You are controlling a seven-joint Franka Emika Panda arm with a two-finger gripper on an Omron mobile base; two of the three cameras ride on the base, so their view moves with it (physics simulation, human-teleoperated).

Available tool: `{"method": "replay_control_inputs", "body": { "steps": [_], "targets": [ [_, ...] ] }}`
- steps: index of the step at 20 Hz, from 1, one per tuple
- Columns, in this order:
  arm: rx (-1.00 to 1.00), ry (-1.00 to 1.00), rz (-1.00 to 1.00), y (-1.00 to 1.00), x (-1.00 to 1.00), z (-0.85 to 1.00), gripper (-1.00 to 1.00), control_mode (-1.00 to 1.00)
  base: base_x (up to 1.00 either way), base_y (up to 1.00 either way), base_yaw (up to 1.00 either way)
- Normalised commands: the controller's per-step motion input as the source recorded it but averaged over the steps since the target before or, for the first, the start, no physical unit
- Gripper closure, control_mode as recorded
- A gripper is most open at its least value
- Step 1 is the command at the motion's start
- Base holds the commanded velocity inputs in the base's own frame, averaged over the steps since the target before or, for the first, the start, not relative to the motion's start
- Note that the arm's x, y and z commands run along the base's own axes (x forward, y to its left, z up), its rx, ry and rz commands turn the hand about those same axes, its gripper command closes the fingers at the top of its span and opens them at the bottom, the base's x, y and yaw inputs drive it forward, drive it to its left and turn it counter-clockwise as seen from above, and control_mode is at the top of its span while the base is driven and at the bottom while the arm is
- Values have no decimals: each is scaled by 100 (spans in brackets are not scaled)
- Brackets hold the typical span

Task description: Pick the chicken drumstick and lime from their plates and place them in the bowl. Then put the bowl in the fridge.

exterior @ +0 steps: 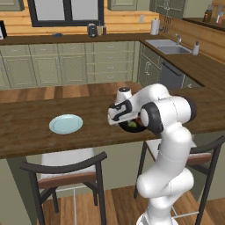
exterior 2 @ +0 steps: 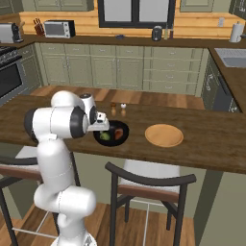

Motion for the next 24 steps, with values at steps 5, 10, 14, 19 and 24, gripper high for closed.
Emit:
{"method": "replay_control_inputs", "body": {
  "steps": [5,10,14,19,24],
  "targets": [
    [-5,0,0,0,5,-17,-100,-100,0,0,0],
    [-3,0,0,-3,-5,-27,-100,-100,0,0,0],
    [-2,-3,0,-1,-28,-8,-100,-100,0,0,0],
    [-2,-1,0,-3,-27,-18,-100,-100,0,0,0],
    [0,0,0,-27,-15,-28,-100,-100,0,0,0]
  ]
}}
